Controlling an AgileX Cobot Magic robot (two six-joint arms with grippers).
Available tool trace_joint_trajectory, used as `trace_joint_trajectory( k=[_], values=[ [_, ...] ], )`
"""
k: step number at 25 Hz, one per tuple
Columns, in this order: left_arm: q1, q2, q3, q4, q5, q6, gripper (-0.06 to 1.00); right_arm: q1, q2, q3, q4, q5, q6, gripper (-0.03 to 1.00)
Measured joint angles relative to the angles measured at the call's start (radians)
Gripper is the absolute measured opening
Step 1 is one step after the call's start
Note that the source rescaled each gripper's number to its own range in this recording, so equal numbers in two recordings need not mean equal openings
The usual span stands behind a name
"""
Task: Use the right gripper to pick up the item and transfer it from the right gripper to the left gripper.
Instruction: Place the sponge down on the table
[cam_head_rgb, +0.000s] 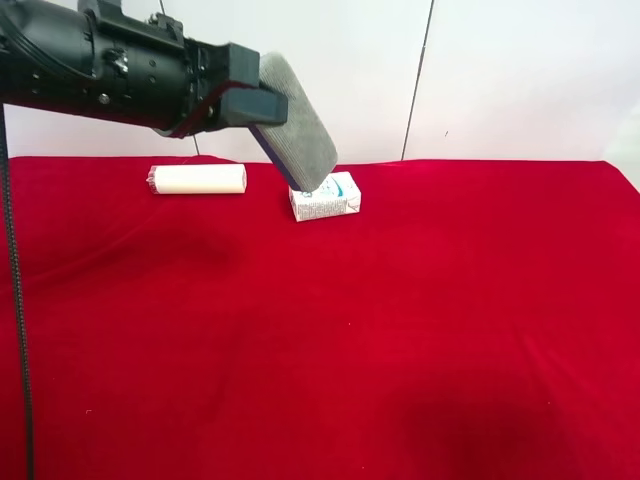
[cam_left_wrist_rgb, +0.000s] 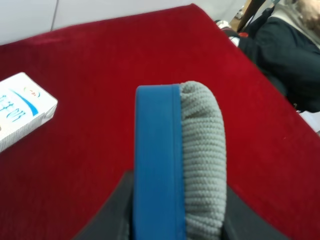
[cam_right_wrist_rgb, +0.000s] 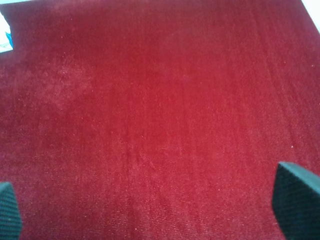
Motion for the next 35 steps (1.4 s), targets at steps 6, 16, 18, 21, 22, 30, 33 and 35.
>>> trace_joint_trajectory(
  k=[6, 16, 18, 21, 22, 30, 33, 35],
  values=[
    [0.053, 0.116, 0.0, 0.052, -0.001, -0.03, 0.01, 0.0, 0.0, 0.0, 0.0, 0.0, 0.0, 1.0],
    [0.271, 0.312, -0.144, 0.173, 0.128, -0.036, 0.01, 0.0, 0.0, 0.0, 0.0, 0.0, 0.0, 1.0],
    [0.322, 0.351, -0.188, 0.215, 0.195, -0.04, 0.01, 0.0, 0.0, 0.0, 0.0, 0.0, 0.0, 1.0],
    [0.389, 0.41, -0.252, 0.319, 0.292, -0.048, 0.01, 0.0, 0.0, 0.0, 0.0, 0.0, 0.0, 1.0],
    [0.411, 0.432, -0.271, 0.358, 0.326, -0.051, 0.01, 0.0, 0.0, 0.0, 0.0, 0.0, 0.0, 1.0],
    [0.512, 0.55, -0.356, 0.55, 0.43, -0.066, 0.01, 0.0, 0.0, 0.0, 0.0, 0.0, 0.0, 1.0],
    [0.518, 0.579, -0.362, 0.572, 0.423, -0.062, 0.01, 0.0, 0.0, 0.0, 0.0, 0.0, 0.0, 1.0],
    [0.518, 0.593, -0.364, 0.574, 0.41, -0.06, 0.01, 0.0, 0.0, 0.0, 0.0, 0.0, 0.0, 1.0]
  ],
)
